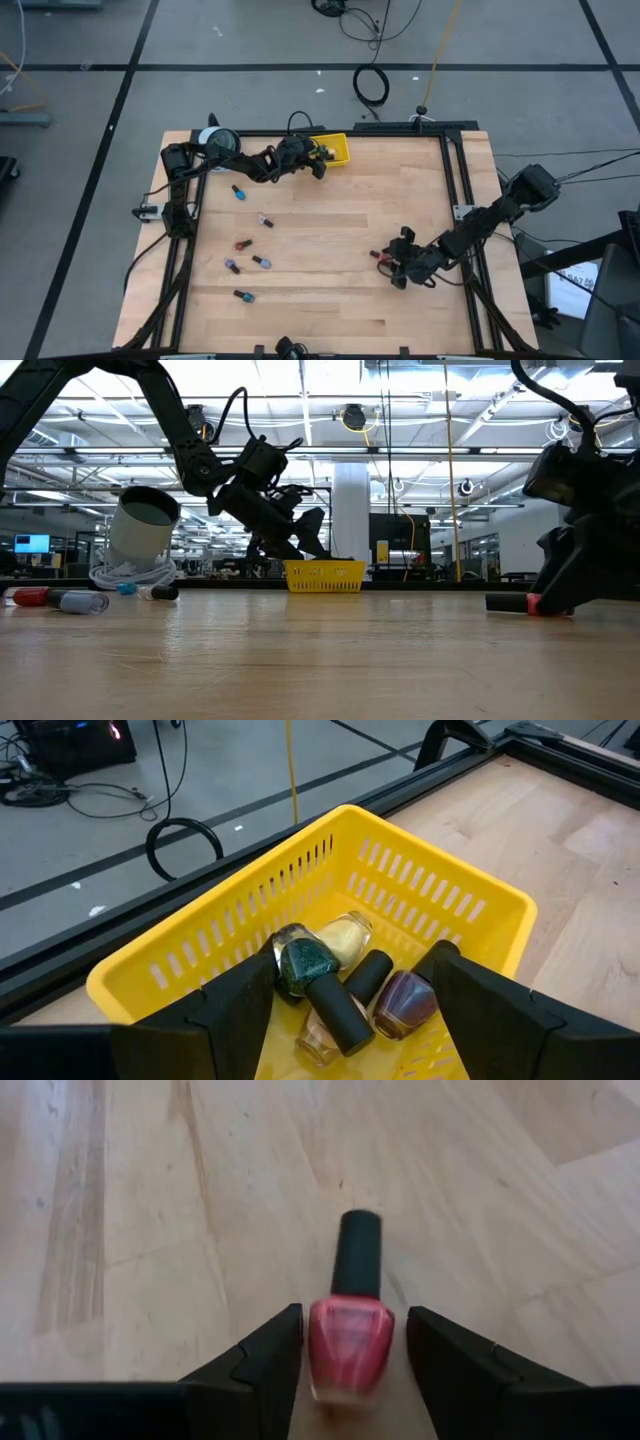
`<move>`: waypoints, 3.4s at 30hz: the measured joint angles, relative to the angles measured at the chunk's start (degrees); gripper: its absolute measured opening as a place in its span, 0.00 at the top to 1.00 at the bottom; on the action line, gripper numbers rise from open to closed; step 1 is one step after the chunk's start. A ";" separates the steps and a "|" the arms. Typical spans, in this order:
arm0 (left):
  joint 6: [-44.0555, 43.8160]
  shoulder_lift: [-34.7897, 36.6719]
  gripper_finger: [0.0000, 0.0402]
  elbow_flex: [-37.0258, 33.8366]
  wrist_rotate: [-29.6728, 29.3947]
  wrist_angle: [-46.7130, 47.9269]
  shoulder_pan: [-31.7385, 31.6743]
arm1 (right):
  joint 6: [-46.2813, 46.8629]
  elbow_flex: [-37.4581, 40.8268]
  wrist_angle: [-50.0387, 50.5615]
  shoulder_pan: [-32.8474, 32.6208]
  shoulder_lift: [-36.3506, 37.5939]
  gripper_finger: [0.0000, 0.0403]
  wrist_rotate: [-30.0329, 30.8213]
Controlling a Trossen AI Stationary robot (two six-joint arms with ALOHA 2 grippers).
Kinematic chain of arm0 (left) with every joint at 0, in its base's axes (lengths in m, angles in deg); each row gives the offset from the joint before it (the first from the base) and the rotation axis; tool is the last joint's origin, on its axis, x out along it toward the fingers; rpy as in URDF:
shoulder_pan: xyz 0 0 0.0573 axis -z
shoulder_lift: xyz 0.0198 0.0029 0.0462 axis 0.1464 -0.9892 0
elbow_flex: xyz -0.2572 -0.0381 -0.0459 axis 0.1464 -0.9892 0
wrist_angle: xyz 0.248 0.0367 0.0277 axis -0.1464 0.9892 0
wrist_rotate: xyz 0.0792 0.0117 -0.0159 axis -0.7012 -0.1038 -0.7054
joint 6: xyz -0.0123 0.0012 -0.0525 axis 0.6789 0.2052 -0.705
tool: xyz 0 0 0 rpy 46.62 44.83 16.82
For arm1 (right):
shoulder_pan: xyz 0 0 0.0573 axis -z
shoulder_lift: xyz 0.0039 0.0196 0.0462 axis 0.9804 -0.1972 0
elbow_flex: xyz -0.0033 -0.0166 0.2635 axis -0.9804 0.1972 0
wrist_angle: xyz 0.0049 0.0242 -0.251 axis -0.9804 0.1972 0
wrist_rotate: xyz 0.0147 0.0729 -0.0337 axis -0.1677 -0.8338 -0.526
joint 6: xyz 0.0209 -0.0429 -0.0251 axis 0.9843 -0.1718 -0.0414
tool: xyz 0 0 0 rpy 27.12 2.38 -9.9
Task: Pick & Place Nail Polish
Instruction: Put the pink nail polish bottle into the yellow bin
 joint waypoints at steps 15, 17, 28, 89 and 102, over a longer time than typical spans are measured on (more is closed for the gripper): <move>0.04 0.00 0.33 0.00 0.02 0.00 0.04 | -0.14 0.02 0.44 -0.83 -1.58 0.74 -2.37; 0.04 0.00 0.33 0.00 0.00 0.00 0.04 | -0.25 0.02 0.06 -0.83 -1.41 0.74 -2.35; 0.02 0.00 0.33 0.00 0.02 -0.07 0.04 | -17.35 0.25 -4.84 0.32 11.85 0.74 2.51; -8.02 8.72 0.33 0.34 15.47 -9.97 21.75 | -67.22 0.15 -28.19 14.14 17.30 0.74 -5.51; -7.28 8.72 0.33 0.33 15.03 -8.15 21.75 | -39.01 0.13 -58.86 14.82 19.90 0.74 -59.24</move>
